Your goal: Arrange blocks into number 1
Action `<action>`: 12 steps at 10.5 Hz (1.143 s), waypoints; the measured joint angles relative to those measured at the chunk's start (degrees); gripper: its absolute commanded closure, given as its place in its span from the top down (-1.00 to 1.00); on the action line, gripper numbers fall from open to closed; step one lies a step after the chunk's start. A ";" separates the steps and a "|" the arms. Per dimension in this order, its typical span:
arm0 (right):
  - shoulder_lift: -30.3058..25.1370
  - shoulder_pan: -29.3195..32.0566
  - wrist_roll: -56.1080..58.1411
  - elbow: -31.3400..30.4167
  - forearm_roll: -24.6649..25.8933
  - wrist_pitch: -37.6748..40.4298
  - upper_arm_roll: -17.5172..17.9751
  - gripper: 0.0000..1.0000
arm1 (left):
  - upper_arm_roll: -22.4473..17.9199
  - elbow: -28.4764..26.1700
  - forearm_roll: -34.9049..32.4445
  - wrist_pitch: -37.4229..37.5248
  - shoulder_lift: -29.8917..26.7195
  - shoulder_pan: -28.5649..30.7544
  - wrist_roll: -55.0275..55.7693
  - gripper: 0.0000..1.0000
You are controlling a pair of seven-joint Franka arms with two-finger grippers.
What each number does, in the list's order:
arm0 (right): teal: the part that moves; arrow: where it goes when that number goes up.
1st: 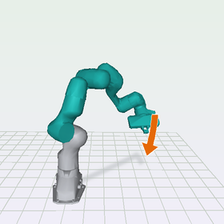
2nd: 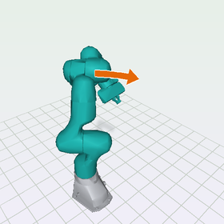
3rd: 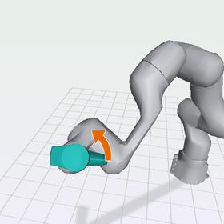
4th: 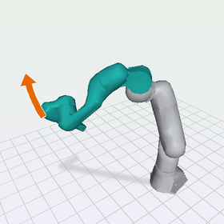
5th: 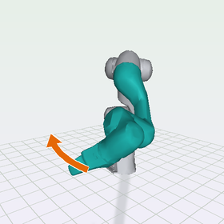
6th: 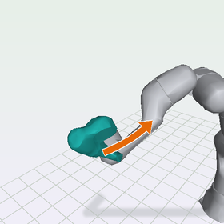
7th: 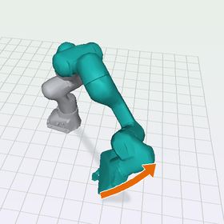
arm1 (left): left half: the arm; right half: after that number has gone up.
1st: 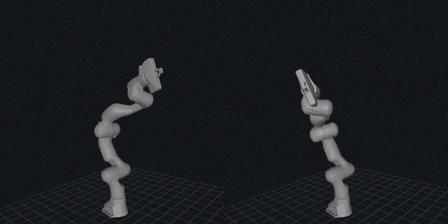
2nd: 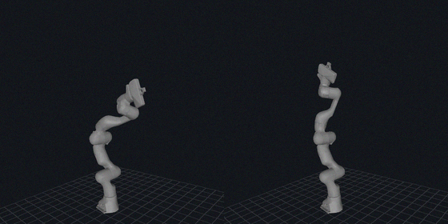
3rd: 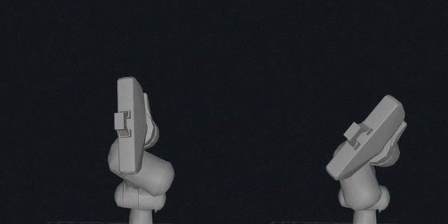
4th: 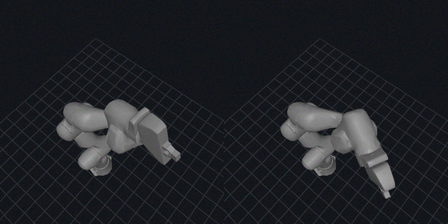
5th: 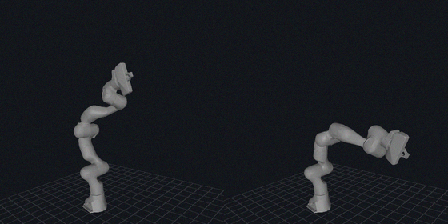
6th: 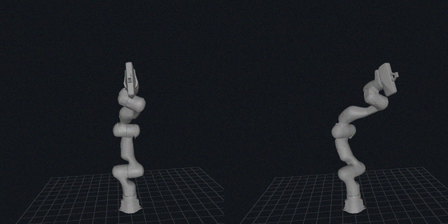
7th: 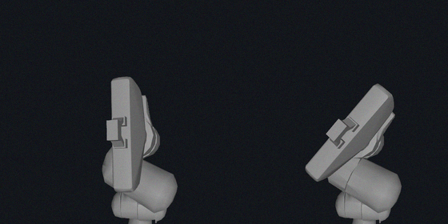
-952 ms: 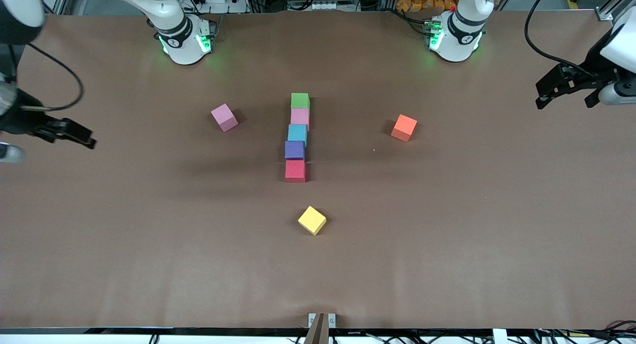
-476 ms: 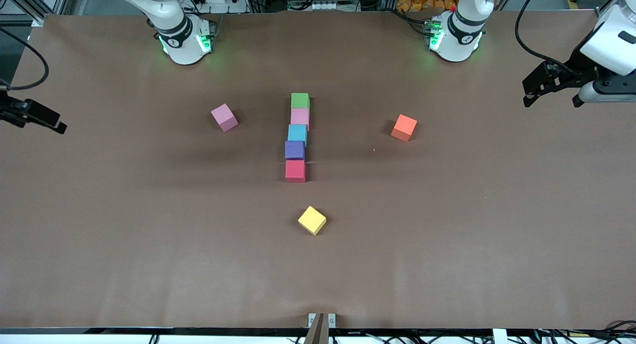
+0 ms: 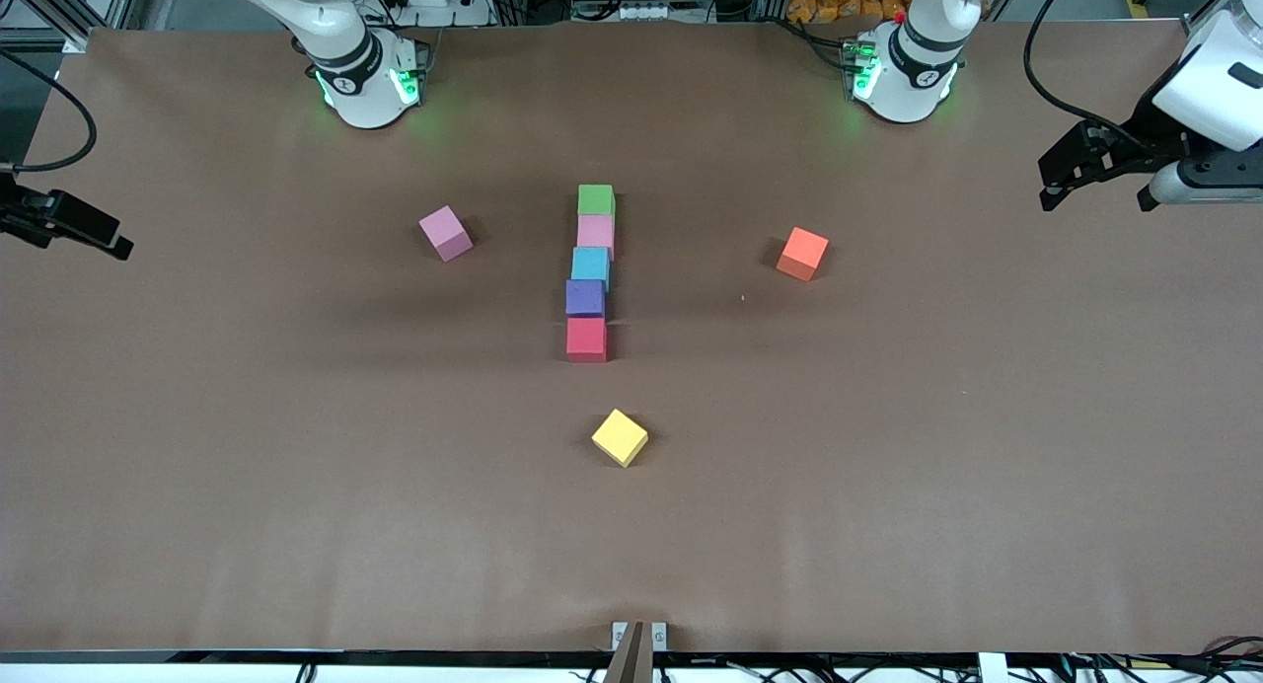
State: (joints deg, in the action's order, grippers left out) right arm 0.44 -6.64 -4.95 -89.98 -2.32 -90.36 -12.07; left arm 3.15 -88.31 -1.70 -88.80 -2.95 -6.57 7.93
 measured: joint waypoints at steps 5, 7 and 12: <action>-0.02 4.37 0.54 0.07 0.02 -0.08 4.57 1.00 | 0.00 0.00 0.23 0.11 0.00 0.00 0.00 1.00; -0.07 5.73 1.15 0.11 0.02 -0.08 5.90 1.00 | 0.00 0.00 0.39 0.34 0.00 0.00 0.00 1.00; -0.11 5.76 1.24 0.11 0.03 0.33 6.17 1.00 | -0.03 0.00 1.20 0.60 0.00 0.09 0.00 1.00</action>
